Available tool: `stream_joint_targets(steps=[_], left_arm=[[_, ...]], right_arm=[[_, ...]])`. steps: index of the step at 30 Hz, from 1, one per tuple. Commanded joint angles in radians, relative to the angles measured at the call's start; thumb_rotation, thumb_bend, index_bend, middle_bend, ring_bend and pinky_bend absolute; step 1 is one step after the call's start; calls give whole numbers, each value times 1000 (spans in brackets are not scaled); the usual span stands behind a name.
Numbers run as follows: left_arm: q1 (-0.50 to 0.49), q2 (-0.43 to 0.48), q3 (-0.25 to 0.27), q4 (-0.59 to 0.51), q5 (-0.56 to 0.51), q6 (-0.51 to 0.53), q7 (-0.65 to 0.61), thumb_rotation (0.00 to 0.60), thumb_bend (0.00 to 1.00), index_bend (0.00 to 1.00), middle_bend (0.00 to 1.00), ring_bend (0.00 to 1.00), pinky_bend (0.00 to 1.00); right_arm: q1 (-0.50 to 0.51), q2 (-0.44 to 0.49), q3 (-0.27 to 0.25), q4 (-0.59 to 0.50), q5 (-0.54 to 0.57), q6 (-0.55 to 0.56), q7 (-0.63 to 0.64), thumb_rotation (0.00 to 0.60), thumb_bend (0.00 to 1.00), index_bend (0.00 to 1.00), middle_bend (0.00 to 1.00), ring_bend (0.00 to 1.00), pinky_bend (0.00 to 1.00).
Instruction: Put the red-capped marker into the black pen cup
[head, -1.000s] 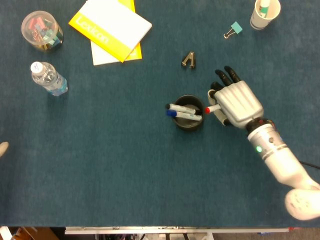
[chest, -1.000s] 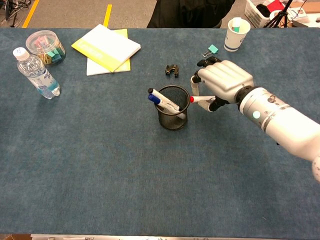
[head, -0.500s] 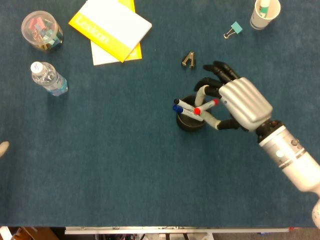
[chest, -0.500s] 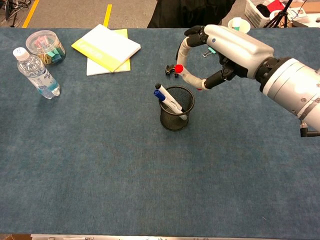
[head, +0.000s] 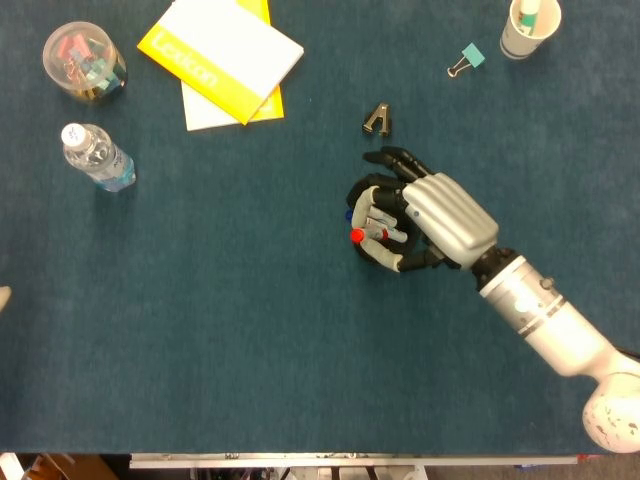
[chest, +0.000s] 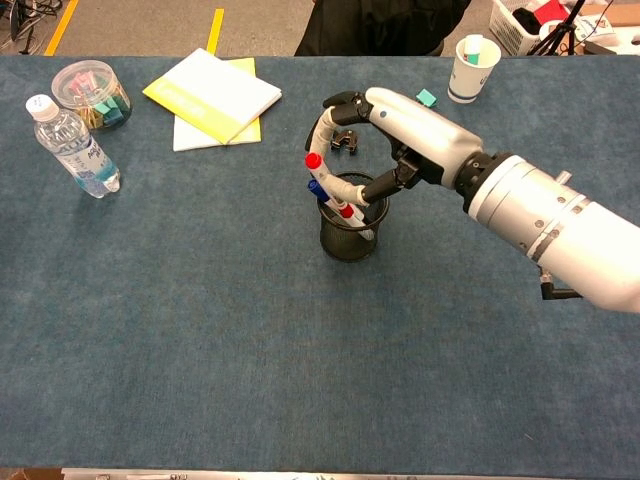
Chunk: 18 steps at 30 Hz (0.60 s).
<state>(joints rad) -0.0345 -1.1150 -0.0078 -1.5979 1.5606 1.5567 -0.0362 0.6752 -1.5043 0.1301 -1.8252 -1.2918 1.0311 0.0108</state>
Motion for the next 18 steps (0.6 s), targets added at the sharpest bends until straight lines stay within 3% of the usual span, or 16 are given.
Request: stream_joint_targets(steps=[1, 4, 13, 18], left_arm=[[1, 2, -1, 0, -2, 0, -2, 600, 150, 185, 178, 174, 138], [-1, 1, 0, -2, -1, -3, 1, 600, 149, 185, 178, 174, 139], [-4, -1, -1, -4, 1, -8, 4, 600, 150, 185, 178, 174, 138], [-8, -3, -2, -4, 3, -11, 7, 600, 150, 186, 178, 174, 138]], right_arm=[[-13, -16, -14, 30, -25, -1, 46, 600, 377, 646, 362, 92, 0], [-18, -16, -27, 58, -55, -12, 98, 600, 377, 615, 354, 93, 0], [-32, 5, -58, 98, -130, -13, 148, 591, 333, 245, 224, 13, 0], [-47, 25, -54, 91, -163, 28, 136, 580, 331, 193, 205, 8, 0]])
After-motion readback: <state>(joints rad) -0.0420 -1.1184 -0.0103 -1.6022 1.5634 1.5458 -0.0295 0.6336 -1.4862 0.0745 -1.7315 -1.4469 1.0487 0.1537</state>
